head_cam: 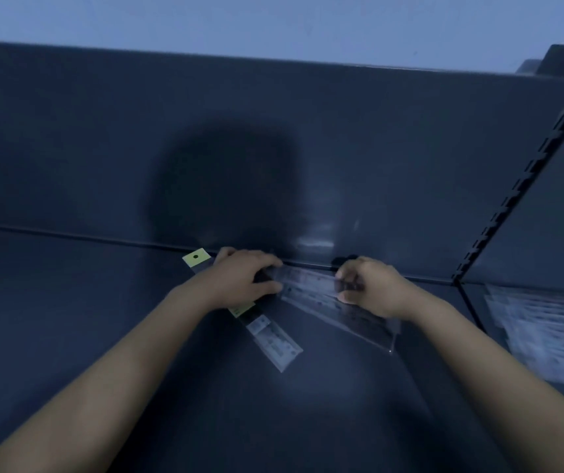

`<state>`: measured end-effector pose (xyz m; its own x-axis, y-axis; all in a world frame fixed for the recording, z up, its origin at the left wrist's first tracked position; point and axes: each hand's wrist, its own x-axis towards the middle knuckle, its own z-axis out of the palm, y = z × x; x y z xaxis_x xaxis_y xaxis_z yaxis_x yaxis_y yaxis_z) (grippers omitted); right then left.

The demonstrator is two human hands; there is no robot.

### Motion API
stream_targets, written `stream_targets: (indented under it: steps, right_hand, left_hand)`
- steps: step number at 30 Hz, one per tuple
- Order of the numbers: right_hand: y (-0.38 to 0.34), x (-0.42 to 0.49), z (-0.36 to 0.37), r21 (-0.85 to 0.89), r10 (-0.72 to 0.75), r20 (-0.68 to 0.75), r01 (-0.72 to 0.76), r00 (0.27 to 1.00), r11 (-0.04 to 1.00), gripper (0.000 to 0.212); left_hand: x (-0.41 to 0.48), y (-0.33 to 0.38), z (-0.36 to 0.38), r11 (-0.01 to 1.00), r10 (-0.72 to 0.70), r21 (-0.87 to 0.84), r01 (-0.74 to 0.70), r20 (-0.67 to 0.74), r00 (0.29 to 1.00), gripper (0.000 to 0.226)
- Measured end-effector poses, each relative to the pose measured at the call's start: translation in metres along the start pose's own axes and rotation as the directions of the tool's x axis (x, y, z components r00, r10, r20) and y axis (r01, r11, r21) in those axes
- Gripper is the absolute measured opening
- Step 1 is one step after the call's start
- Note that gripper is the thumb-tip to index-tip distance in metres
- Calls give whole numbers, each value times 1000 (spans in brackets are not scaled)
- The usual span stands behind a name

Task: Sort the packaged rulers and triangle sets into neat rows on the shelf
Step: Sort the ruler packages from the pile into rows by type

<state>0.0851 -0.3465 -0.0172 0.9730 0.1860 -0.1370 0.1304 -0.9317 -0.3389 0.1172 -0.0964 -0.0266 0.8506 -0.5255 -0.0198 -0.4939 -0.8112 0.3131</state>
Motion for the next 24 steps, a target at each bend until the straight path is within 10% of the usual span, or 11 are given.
stream_targets:
  steps: [8, 24]
  right_hand:
    - [10, -14, -14, 310, -28, -84, 53, 996, 949, 25]
    - [25, -43, -30, 512, -116, -119, 161, 986, 843, 13]
  left_hand:
    - [12, 18, -1, 852, -38, -523, -35, -128, 991, 47]
    - [11, 45, -4, 760, 41, -649, -8, 36, 998, 49]
